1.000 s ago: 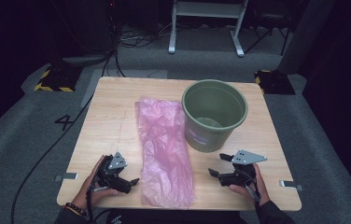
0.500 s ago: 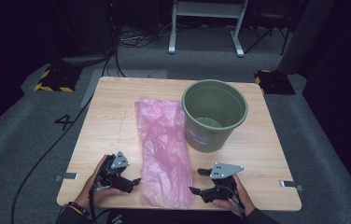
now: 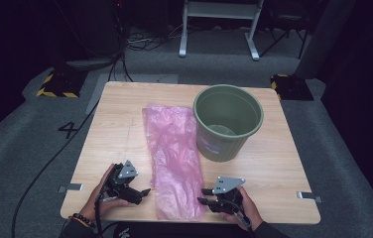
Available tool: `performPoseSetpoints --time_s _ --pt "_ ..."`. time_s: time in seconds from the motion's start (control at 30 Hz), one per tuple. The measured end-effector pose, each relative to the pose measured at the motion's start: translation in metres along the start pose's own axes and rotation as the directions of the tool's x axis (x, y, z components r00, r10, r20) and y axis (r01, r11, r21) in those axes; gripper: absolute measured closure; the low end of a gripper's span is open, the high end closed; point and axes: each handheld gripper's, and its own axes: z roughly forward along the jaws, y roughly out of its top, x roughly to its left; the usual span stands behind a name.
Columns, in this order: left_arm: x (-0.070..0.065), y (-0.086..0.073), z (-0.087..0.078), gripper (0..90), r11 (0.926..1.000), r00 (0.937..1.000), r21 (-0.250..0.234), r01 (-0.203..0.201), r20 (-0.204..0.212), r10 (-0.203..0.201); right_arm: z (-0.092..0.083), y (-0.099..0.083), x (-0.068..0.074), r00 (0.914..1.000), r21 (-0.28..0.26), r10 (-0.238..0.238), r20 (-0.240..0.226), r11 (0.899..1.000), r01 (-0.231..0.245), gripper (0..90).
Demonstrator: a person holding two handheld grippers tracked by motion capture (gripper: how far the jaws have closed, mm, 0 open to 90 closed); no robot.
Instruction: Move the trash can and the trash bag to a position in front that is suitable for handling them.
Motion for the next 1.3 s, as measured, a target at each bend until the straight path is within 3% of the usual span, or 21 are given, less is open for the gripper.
performPoseSetpoints --time_s 0.13,0.23,0.57,0.77,0.9,0.97,1.03,1.17,1.2,1.3 --pt "0.001 0.001 0.001 0.0 1.0 1.0 0.001 -0.001 -0.001 0.001 -0.003 -0.001 -0.005 0.9995 0.009 -0.022 0.024 1.0 0.022 81.6" --pt "0.003 0.002 0.002 0.0 1.0 1.0 0.0 0.0 0.002 0.0 -0.008 -0.005 -0.011 0.9991 0.009 -0.02 0.037 1.0 0.02 84.6" --pt "0.007 0.01 0.009 0.1 0.9998 0.9997 0.001 0.02 -0.012 -0.02 -0.045 -0.036 -0.053 0.9953 -0.006 0.031 0.092 1.0 -0.03 86.5" --pt "0.009 0.015 0.011 1.0 0.9997 0.9994 0.003 0.026 -0.022 -0.026 -0.069 -0.056 -0.078 0.985 -0.024 0.086 0.15 0.996 -0.083 85.4" --pt "0.011 0.021 0.012 19.3 0.9994 0.9991 -0.008 0.033 -0.026 -0.033 -0.083 -0.069 -0.095 0.969 -0.039 0.132 0.209 0.991 -0.127 84.7" --pt "0.012 0.023 0.013 14.2 0.9997 0.9994 0.001 0.023 -0.025 -0.023 -0.089 -0.073 -0.102 0.9602 -0.044 0.148 0.237 0.989 -0.142 84.4" --pt "0.011 0.023 0.014 17.5 0.9999 0.9997 -0.005 0.016 -0.02 -0.016 -0.094 -0.077 -0.109 0.9491 -0.049 0.166 0.268 0.986 -0.158 84.2" --pt "0.014 0.022 0.014 15.6 0.9996 0.9993 -0.009 0.027 -0.026 -0.027 -0.104 -0.085 -0.123 0.9232 -0.065 0.211 0.321 0.977 -0.201 83.1" --pt "0.014 0.023 0.013 15.7 0.9996 0.9994 -0.01 0.026 -0.023 -0.026 -0.106 -0.087 -0.126 0.9134 -0.071 0.227 0.338 0.974 -0.216 82.8" --pt "0.015 0.024 0.013 15.5 0.9993 0.9994 -0.021 0.031 -0.015 -0.032 -0.111 -0.091 -0.132 0.8995 -0.077 0.245 0.362 0.969 -0.233 80.9"
